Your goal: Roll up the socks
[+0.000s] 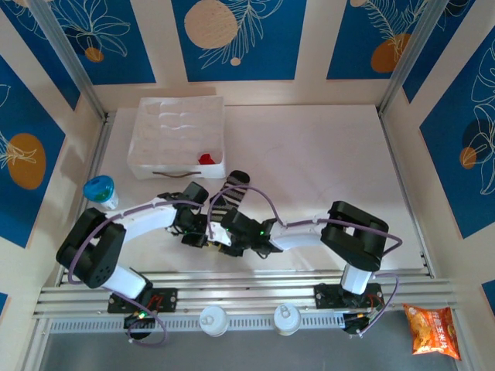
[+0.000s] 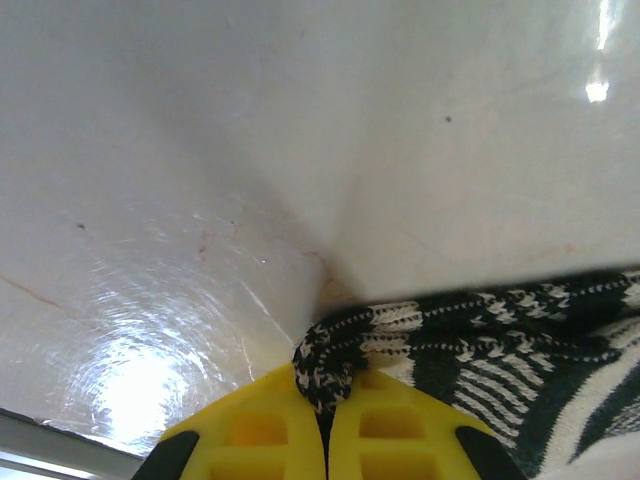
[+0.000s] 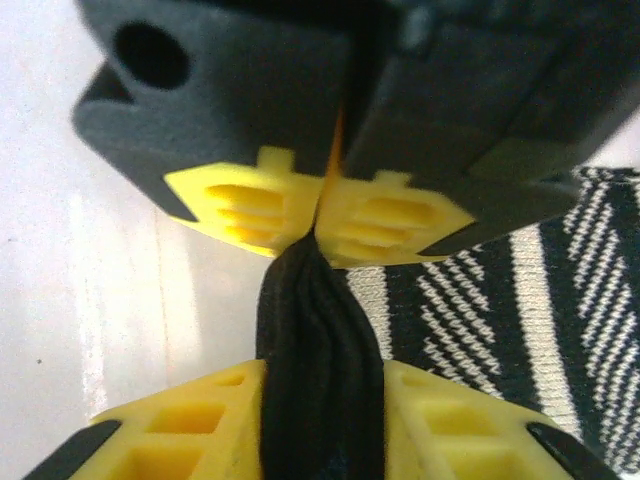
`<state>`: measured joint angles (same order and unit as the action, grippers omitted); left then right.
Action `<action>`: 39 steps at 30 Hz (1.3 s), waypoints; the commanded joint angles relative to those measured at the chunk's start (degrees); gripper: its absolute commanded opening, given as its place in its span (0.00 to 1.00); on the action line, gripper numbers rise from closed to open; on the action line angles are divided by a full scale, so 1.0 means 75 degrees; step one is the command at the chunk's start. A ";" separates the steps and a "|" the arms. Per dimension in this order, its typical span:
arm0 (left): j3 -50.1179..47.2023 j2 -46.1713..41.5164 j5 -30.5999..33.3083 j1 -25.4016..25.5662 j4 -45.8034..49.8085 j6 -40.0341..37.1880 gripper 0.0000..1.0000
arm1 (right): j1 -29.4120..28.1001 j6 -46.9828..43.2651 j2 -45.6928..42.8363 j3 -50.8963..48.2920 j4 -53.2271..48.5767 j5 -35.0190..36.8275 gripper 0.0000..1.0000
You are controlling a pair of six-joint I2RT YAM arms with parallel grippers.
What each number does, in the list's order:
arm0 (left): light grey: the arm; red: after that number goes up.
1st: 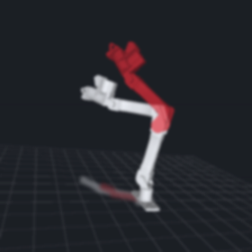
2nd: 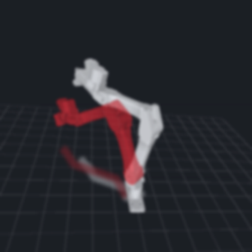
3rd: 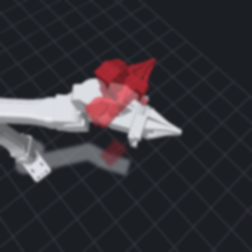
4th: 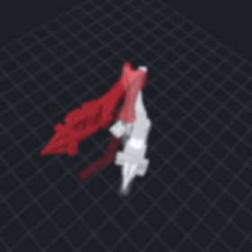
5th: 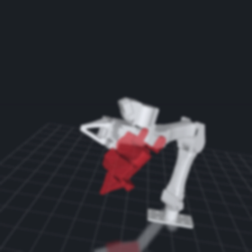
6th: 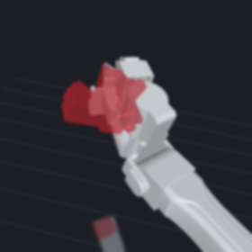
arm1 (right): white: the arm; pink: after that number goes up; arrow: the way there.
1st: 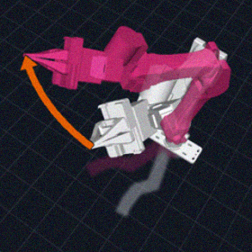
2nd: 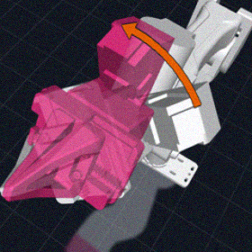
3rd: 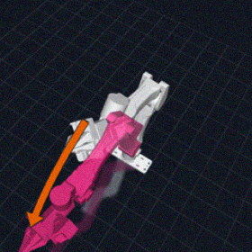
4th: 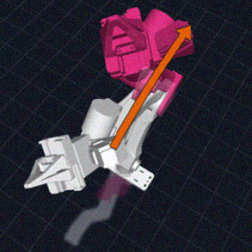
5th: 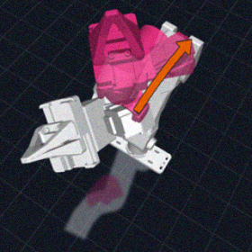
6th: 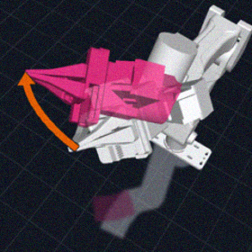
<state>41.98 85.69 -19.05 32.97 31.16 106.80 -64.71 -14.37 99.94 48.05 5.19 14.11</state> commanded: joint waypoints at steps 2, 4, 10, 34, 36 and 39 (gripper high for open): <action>0.0040 0.0195 0.0127 -0.0122 0.0391 -0.0149 0.00 | 0.0111 0.0448 0.0227 0.0226 -0.0317 0.0218 0.16; 0.0051 0.0192 0.0115 -0.0133 0.0393 -0.0189 0.00 | 0.0131 0.0557 0.0215 0.0220 -0.0349 0.0083 0.07; 0.0161 -0.0158 0.0523 -0.0200 0.0255 -0.0426 0.25 | 0.0400 0.1110 0.0192 0.0361 -0.0888 -0.0951 0.00; -0.1900 -0.2665 0.1101 0.0163 -0.2448 -0.2823 0.27 | 0.2495 0.3676 0.2186 0.2461 -0.3425 -0.5698 0.00; -0.1961 -0.2498 0.1130 0.0189 -0.2688 -0.2896 0.35 | 0.2551 0.3743 0.2276 0.2571 -0.3558 -0.5801 0.00; -0.2011 -0.2180 0.1204 0.0202 -0.3201 -0.3006 0.39 | 0.2601 0.3846 0.2383 0.2675 -0.3705 -0.5842 0.00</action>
<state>27.97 67.55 -11.31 34.00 11.79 86.32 -45.71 12.60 115.55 67.64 -16.82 -28.99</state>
